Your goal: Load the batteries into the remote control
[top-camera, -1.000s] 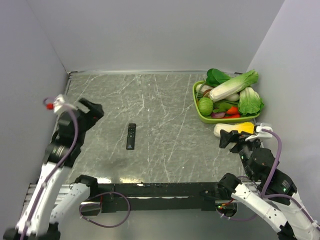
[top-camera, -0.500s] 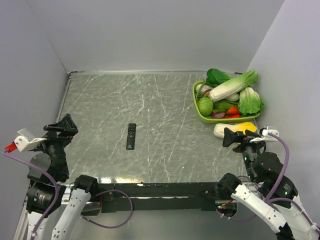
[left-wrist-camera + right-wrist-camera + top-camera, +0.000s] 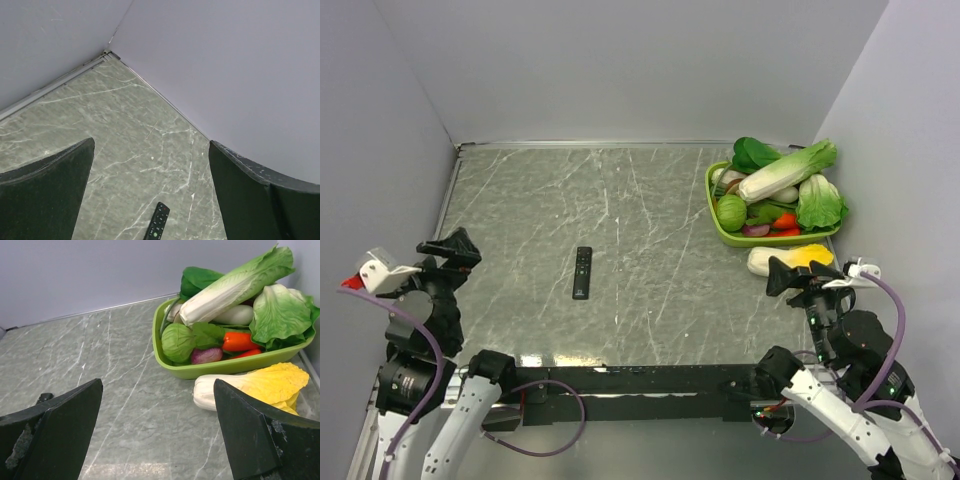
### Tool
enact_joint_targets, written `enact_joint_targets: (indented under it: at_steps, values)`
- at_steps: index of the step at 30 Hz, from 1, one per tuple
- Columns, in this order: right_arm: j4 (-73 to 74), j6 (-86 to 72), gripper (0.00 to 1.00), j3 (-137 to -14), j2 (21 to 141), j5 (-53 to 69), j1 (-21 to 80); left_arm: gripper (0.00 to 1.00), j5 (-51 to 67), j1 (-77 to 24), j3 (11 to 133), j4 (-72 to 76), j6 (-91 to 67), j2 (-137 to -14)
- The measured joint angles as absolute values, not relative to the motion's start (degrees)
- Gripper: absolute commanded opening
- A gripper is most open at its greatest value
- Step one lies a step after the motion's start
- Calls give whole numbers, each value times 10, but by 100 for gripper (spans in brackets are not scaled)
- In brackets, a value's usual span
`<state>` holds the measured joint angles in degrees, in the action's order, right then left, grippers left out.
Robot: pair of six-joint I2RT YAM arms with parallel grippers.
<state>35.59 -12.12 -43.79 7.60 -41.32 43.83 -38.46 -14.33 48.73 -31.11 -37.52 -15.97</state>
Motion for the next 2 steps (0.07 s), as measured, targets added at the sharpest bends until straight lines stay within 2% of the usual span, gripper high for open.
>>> enact_joint_targets:
  at_steps: [2]
  values:
    - [356,-121,100,-438,76,-411,438,100,-386,-143,487,-310,-380,-159]
